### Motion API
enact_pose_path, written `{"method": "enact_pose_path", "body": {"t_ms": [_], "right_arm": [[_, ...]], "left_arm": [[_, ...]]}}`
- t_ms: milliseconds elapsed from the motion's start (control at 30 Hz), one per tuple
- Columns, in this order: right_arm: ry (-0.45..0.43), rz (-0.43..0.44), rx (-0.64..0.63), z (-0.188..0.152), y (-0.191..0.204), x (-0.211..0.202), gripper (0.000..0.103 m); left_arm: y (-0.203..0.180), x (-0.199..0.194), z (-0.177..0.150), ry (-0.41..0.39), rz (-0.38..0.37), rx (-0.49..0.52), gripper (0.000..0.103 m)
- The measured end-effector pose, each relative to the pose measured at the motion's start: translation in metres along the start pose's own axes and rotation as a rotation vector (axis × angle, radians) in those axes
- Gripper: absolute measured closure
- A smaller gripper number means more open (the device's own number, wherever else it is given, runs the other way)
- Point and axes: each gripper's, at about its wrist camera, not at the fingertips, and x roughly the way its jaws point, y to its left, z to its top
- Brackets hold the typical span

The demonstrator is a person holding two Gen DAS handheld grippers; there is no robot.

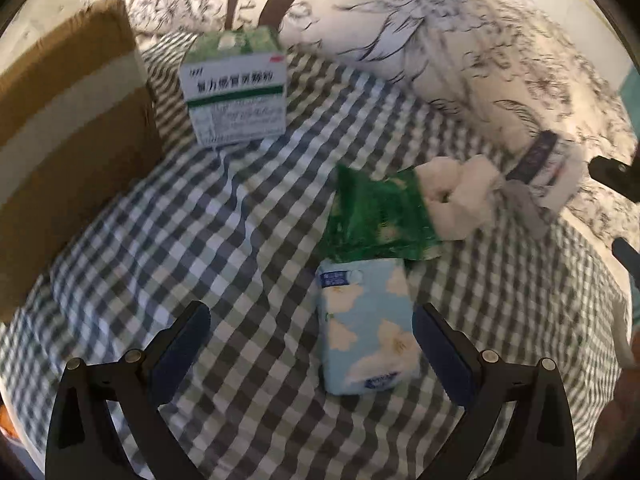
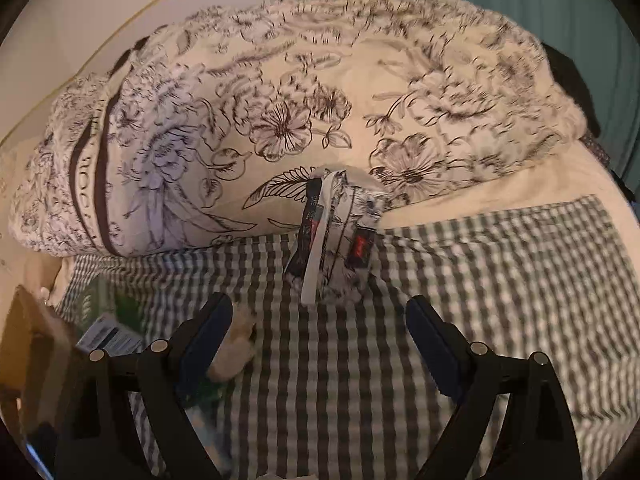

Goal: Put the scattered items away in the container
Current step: 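Move the right gripper to the floral tissue packet while the left approaches the blue tissue pack, then grasp the floral tissue packet with the right gripper while the left grasps the blue tissue pack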

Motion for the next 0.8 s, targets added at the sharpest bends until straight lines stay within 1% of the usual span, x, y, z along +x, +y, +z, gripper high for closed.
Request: {"method": "enact_pose_path", "body": {"t_ms": [67,200,300,333,367,400,433,467,500,533,567,633,700,767,800], "right_arm": [[0.013,-0.003,0.013,0.005,-0.002,0.022,0.014],[0.038,-0.016,0.048,0.015,-0.010,0.060,0.014],[0.077,-0.008,0.099,0.021,-0.018,0.083,0.016],[0.088,-0.008,0.110,0.023,-0.020,0.089,0.017],[0.091,-0.023,0.106,0.025,-0.021,0.094,0.022],[0.099,-0.040,0.093,0.026,-0.021,0.099,0.028],[0.115,-0.054,0.080,0.028,-0.020,0.106,0.036],[0.129,-0.055,0.077,0.028,-0.021,0.110,0.059],[0.148,-0.042,0.079,0.028,-0.022,0.113,0.066],[0.156,-0.035,0.076,0.028,-0.022,0.111,0.070],[0.149,-0.043,0.062,0.027,-0.021,0.106,0.077],[0.139,-0.059,0.033,0.023,-0.019,0.091,0.078],[0.133,-0.040,0.025,0.019,-0.020,0.070,0.079],[0.128,-0.028,0.015,0.013,-0.023,0.046,0.079],[0.125,-0.033,0.004,0.009,-0.025,0.032,0.079]], "left_arm": [[0.000,0.008,-0.001,0.010,0.011,-0.005,0.000],[0.000,0.015,-0.001,0.008,-0.011,-0.008,0.000],[0.000,0.017,0.001,0.015,-0.027,-0.002,0.001],[0.000,0.017,0.002,0.019,-0.039,-0.003,0.006],[0.000,0.016,0.003,0.024,-0.058,-0.001,0.013],[-0.002,0.016,0.003,0.027,-0.075,0.009,0.017],[-0.004,0.014,0.003,0.028,-0.091,0.024,0.026],[-0.006,0.012,0.003,0.029,-0.109,0.043,0.036],[-0.009,0.010,0.003,0.030,-0.125,0.062,0.042],[-0.012,0.009,0.003,0.031,-0.142,0.081,0.055],[-0.015,0.008,0.003,0.031,-0.151,0.100,0.055],[-0.016,0.007,0.004,0.032,-0.156,0.109,0.057],[-0.015,0.007,0.006,0.042,-0.170,0.102,0.059],[-0.013,0.006,0.008,0.044,-0.183,0.097,0.065],[-0.011,0.003,0.007,0.043,-0.187,0.099,0.066]]}}
